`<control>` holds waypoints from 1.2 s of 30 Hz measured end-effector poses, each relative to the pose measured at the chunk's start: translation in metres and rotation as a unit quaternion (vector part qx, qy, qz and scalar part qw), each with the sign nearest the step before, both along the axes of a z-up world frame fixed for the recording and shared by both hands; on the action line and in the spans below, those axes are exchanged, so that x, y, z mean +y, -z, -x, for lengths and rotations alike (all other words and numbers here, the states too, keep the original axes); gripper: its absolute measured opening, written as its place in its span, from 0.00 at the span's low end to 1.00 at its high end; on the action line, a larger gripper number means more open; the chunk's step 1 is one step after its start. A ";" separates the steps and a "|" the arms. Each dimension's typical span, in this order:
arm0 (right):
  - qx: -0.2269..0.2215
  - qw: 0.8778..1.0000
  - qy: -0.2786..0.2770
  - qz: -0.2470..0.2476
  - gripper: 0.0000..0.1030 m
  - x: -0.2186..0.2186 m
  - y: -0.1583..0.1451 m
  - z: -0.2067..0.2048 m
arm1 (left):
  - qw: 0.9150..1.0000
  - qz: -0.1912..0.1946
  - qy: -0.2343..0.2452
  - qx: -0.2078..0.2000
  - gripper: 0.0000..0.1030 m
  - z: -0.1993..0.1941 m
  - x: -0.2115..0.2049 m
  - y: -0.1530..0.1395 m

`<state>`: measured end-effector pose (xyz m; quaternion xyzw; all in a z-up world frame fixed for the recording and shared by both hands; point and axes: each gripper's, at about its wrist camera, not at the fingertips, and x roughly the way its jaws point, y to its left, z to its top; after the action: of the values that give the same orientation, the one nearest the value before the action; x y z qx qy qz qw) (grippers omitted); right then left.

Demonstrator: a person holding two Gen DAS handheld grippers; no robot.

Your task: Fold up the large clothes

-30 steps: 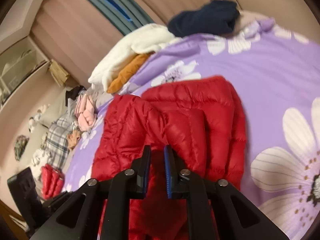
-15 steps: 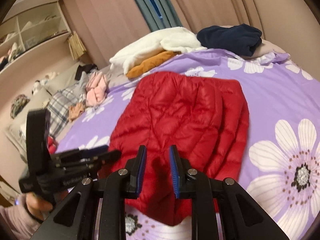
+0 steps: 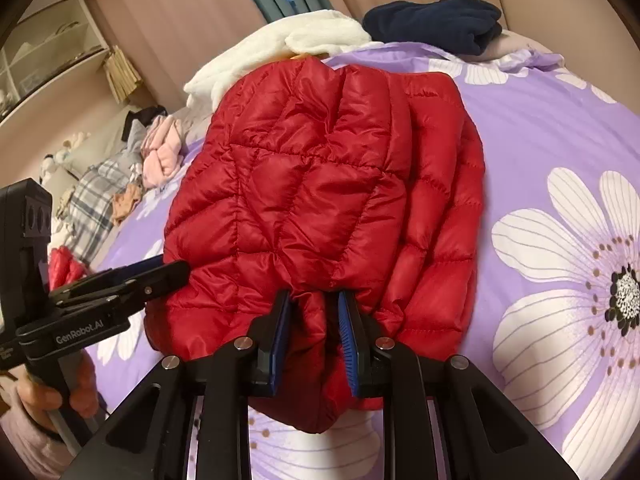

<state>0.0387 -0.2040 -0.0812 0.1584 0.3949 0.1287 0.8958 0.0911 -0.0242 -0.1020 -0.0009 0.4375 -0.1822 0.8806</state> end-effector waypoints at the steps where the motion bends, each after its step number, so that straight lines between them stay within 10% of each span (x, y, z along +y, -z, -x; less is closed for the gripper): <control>1: 0.002 1.000 0.000 -0.002 0.21 0.000 0.000 0.000 | 1.000 0.007 -0.003 0.004 0.56 0.001 0.003 -0.001; 8: -0.023 1.000 -0.004 -0.016 0.24 -0.002 -0.016 0.012 | 0.999 0.046 -0.024 0.005 0.65 0.007 0.021 -0.014; 25: -0.057 0.996 0.030 -0.062 0.74 -0.015 -0.046 0.011 | 0.989 0.135 -0.061 0.029 0.77 -0.005 0.052 -0.022; 36: -0.024 0.995 0.045 -0.083 0.79 -0.025 -0.040 -0.002 | 0.987 0.138 -0.070 0.037 0.79 -0.016 0.061 -0.019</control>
<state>0.0411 -0.2286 -0.0409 0.2461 0.3536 0.1247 0.8938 0.1067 0.0371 -0.0831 -0.1599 0.4390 -0.1783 0.8660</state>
